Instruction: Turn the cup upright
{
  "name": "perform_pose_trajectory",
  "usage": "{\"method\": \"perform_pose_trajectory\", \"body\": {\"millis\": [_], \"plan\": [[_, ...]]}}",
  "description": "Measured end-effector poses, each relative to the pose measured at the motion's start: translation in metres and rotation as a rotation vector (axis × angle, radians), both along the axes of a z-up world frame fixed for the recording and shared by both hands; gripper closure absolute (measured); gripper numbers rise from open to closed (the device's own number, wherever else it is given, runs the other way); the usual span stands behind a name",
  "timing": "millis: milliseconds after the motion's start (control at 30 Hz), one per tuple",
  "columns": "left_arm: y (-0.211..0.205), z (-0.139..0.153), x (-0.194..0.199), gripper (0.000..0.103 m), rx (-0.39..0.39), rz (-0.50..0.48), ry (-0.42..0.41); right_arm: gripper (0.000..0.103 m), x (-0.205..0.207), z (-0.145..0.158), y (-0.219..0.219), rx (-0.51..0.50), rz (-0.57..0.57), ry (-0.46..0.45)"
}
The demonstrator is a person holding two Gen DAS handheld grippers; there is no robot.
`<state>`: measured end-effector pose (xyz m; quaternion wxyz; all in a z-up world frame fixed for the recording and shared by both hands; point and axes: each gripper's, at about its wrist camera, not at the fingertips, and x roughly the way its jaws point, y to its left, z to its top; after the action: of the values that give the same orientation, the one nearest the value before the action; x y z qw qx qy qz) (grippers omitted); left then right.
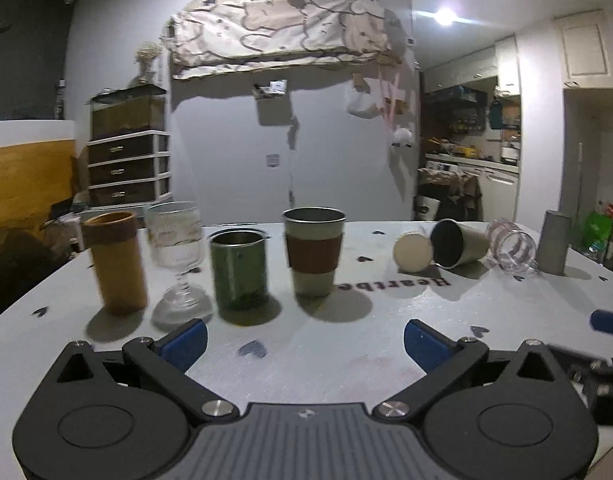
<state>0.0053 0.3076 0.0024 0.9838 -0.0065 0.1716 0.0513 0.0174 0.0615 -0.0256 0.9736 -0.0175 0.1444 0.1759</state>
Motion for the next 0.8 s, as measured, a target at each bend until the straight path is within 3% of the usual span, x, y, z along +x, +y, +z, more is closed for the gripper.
{"method": "perform_pose_trajectory", "body": {"millis": [133, 800], "plan": [[0.002, -0.003, -0.016, 0.0, 0.002, 0.025, -0.007, 0.0, -0.001, 0.003, -0.002, -0.002, -0.023, -0.014], [0.006, -0.007, -0.041, 0.0, 0.004, 0.085, -0.03, 0.0, -0.011, 0.011, -0.003, -0.001, -0.073, -0.072]]}}
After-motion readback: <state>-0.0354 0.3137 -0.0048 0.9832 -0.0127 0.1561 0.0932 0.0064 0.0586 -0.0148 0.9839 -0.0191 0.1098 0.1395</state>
